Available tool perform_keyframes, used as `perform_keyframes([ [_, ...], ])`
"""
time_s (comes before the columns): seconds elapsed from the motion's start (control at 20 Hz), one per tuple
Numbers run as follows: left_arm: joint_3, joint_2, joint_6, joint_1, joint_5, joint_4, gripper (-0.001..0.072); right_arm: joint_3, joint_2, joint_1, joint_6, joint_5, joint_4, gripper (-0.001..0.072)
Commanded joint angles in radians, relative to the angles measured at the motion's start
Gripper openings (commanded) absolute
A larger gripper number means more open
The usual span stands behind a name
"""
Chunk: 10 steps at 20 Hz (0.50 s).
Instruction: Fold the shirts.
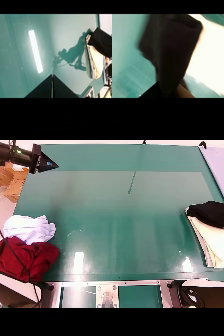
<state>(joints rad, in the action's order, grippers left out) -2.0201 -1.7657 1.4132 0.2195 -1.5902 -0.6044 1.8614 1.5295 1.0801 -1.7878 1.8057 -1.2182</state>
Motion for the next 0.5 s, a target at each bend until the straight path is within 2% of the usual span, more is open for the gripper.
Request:
perform_keyframes([
  [0.0,0.002,0.000,0.000,0.000,-0.018,0.004,0.0026,-0.216,-0.059,0.002,-0.064,0.035,-0.223,0.0018],
  [0.25,0.002,0.000,0.000,0.000,-0.026,0.007,0.0026,-0.498,-0.062,0.002,-0.079,-0.003,-0.400,0.0021],
  [0.3,0.002,0.000,0.000,0.000,-0.024,0.007,0.0026,-0.529,-0.059,0.002,-0.079,-0.019,-0.418,0.0119],
  [0.35,0.002,0.000,0.000,0.000,-0.024,0.007,0.0026,-0.548,-0.051,0.002,-0.079,-0.021,-0.439,0.0444],
  [0.4,0.002,0.000,0.000,0.000,-0.024,0.007,0.0026,-0.549,-0.043,0.002,-0.079,-0.018,-0.451,0.0593],
  [0.45,0.002,0.000,0.000,0.000,-0.026,0.007,0.0026,-0.539,-0.041,0.002,-0.080,-0.017,-0.452,0.0593],
])
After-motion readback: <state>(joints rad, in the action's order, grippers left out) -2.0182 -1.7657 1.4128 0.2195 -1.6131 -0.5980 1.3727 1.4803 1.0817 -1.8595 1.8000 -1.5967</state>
